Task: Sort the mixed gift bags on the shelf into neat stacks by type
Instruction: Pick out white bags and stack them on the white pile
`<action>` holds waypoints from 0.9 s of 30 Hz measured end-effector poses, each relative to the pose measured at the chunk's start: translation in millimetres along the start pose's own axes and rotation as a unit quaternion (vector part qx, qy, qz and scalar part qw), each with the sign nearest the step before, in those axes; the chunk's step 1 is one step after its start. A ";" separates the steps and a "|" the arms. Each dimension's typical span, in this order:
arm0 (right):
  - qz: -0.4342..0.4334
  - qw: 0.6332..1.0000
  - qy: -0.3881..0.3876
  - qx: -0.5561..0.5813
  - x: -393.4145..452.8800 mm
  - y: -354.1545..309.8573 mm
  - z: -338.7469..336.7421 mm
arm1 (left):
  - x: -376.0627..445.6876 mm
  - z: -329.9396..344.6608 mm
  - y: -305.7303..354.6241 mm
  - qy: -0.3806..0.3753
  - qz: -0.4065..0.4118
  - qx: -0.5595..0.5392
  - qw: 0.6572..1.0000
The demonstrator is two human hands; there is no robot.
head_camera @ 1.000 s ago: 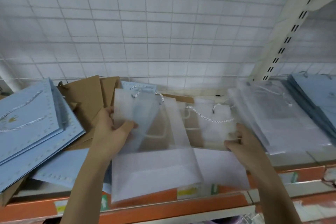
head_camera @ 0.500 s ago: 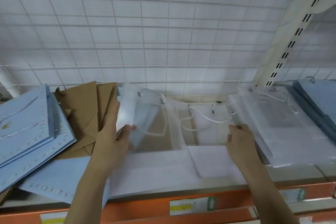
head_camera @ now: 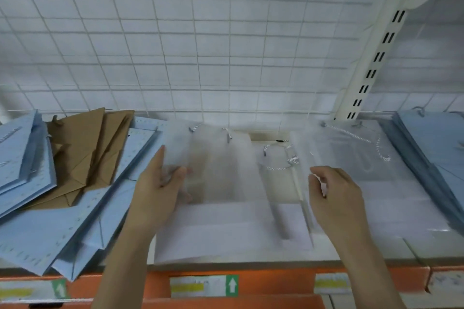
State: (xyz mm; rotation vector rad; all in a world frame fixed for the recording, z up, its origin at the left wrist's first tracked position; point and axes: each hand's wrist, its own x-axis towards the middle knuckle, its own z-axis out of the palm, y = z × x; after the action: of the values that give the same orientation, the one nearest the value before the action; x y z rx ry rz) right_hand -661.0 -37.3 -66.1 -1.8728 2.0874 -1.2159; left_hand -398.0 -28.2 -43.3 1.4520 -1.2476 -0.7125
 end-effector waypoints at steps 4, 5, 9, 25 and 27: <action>-0.007 1.000 0.002 0.012 -0.6 25.4 -15.0 | 8.3 45.2 -2.4 -0.044 0.005 0.034 0.998; -0.010 1.000 0.005 0.013 -0.9 29.7 -16.8 | 10.7 54.1 -4.6 -0.048 0.001 0.064 0.997; -0.027 1.000 0.000 0.013 -0.2 39.3 -19.1 | 13.5 81.8 -9.7 -0.032 -0.006 0.196 0.980; -0.075 0.995 -0.061 0.019 -4.5 -12.4 17.3 | 5.2 31.2 -2.0 -0.006 0.082 0.350 0.933; -0.082 0.994 -0.069 0.019 -8.8 -30.5 27.6 | -1.7 7.4 -5.0 0.022 0.088 0.331 0.939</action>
State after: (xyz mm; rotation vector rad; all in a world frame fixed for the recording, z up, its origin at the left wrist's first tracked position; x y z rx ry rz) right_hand -619.4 -41.2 -70.6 -2.0810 1.8604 -1.1112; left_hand -403.6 -29.4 -50.4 1.8401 -1.6488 -0.1251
